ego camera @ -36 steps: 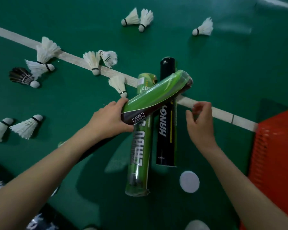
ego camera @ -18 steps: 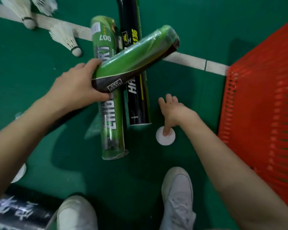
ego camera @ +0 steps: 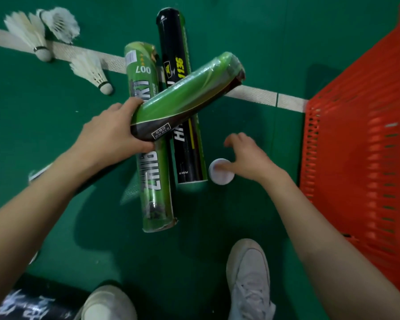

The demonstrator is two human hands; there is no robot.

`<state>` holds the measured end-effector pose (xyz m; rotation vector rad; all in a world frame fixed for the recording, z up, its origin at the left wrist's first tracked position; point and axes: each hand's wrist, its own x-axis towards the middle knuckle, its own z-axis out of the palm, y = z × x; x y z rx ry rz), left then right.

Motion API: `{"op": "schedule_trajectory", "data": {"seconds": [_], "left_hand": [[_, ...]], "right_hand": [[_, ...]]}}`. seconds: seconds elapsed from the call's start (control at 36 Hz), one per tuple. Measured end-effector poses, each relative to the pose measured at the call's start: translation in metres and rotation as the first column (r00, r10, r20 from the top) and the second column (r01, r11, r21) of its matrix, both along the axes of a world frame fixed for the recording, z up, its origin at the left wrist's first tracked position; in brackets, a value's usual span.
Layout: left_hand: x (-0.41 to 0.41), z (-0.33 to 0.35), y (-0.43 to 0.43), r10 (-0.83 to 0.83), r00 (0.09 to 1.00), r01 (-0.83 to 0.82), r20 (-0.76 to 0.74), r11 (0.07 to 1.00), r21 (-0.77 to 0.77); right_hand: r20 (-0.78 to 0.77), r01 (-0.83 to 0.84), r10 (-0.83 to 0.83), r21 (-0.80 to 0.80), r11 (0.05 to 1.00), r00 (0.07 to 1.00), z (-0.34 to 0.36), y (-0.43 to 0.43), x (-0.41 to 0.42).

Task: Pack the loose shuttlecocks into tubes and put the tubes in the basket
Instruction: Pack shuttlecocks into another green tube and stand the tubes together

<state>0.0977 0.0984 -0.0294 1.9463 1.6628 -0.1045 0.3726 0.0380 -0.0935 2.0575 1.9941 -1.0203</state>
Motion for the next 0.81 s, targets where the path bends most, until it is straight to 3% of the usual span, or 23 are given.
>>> {"op": "schedule_trajectory", "data": {"seconds": [0.08,0.17,0.25,0.33,0.42,0.56,0.64,0.69,0.81], "left_hand": [[0.001,-0.002,-0.001,-0.002,1.0,0.002,-0.004,1.0,0.002],[0.0,-0.002,-0.003,-0.002,1.0,0.002,-0.001,1.0,-0.006],[-0.003,-0.002,-0.004,-0.006,1.0,0.006,-0.003,1.0,-0.016],[-0.007,-0.003,-0.004,0.0,1.0,0.0,-0.011,1.0,-0.013],[-0.011,-0.003,-0.002,0.017,1.0,-0.017,-0.018,1.0,-0.008],[-0.018,-0.002,0.002,0.068,0.998,-0.068,0.02,0.998,-0.001],[-0.024,-0.002,0.004,0.099,0.994,-0.099,0.043,0.995,0.006],[-0.028,-0.003,0.004,0.12,0.991,-0.12,0.057,0.993,0.006],[-0.033,-0.004,0.005,0.134,0.988,-0.136,0.073,0.991,0.015]], "right_hand": [[0.146,-0.219,0.24,-0.147,0.965,0.96,-0.003,-0.012,-0.014],[0.177,-0.241,0.258,-0.112,0.964,0.95,-0.013,-0.017,-0.019],[0.087,-0.139,0.143,-0.044,0.989,0.986,-0.02,-0.014,-0.012],[-0.001,0.066,-0.066,0.053,0.996,0.998,-0.022,-0.001,-0.002],[-0.117,0.353,-0.337,0.169,0.92,0.934,-0.019,0.02,0.002],[-0.508,0.69,-0.555,0.115,0.714,0.659,-0.002,0.059,-0.001],[-0.706,0.822,-0.602,-0.05,0.568,0.373,0.012,0.086,-0.007],[-0.799,0.858,-0.581,-0.182,0.48,0.156,0.02,0.102,-0.012],[-0.854,0.855,-0.511,-0.335,0.395,-0.098,0.034,0.128,-0.03]]}}
